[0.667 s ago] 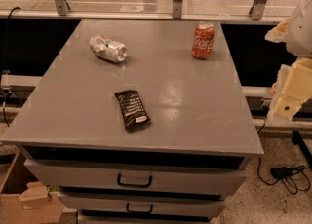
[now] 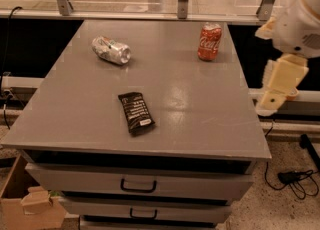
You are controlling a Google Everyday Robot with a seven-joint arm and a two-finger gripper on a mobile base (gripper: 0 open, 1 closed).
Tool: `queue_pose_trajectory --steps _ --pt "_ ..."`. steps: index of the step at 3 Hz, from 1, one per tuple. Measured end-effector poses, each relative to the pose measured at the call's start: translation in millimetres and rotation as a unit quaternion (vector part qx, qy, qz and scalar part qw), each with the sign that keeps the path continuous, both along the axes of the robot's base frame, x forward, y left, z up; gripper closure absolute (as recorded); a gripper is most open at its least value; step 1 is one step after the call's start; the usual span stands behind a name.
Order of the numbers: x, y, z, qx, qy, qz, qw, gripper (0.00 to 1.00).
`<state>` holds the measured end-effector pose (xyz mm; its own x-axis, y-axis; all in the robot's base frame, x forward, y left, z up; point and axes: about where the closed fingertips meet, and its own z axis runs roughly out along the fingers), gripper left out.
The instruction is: Place 7up can upright
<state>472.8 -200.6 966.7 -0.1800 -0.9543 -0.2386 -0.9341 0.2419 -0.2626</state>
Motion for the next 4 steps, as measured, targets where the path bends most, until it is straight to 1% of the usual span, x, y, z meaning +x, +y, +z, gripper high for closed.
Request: queue_pose_trajectory --steps 1,2,3,4 --pt "48.6 34.5 -12.3 0.012 -0.021 0.019 0.9995 0.00" --pt "87.6 94.8 -18.7 0.029 -0.044 0.039 0.9978 0.00" --pt "106.2 155.5 -9.0 0.050 -0.059 0.074 0.9943 0.00" --pt "106.3 160.1 -8.1 0.050 -0.059 0.078 0.9940 0.00"
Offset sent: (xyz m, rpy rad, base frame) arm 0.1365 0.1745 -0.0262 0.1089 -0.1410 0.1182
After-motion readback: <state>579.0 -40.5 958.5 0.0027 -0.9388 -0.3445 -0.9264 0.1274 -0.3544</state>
